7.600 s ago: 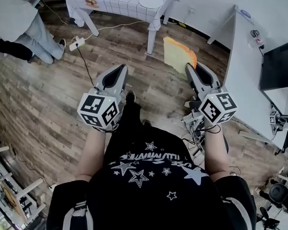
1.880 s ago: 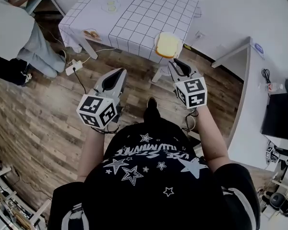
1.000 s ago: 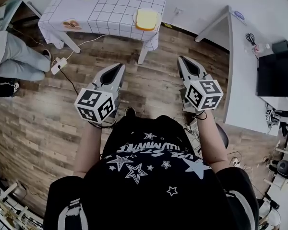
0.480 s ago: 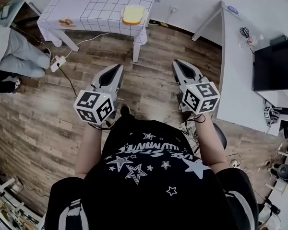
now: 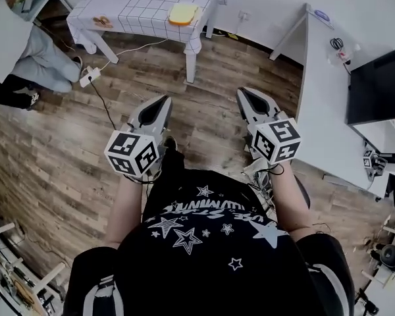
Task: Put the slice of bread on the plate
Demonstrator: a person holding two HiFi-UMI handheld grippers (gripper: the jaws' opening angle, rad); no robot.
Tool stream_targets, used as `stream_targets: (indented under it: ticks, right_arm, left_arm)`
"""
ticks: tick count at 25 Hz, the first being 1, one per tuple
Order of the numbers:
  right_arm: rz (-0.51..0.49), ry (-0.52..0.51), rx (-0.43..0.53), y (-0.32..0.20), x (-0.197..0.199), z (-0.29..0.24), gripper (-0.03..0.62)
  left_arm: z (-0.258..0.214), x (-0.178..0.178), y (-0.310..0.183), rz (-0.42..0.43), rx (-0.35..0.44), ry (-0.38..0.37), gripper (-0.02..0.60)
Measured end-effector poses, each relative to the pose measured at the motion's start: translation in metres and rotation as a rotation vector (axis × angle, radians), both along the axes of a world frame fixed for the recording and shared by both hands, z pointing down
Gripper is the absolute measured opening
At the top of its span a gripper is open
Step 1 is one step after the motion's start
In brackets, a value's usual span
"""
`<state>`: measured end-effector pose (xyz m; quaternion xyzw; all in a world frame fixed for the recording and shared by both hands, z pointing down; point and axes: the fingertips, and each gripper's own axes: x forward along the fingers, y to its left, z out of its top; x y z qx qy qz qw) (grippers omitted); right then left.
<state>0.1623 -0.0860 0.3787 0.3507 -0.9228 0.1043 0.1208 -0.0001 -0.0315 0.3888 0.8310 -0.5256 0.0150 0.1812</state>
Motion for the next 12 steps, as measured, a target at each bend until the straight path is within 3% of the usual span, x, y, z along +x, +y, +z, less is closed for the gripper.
stream_targets:
  ticks: [12]
  right_arm:
    - [-0.05,-0.015,-0.002,0.067,0.051,0.011,0.014]
  left_arm:
    - [0.009,0.053,0.074,-0.038,-0.012,0.005,0.009]
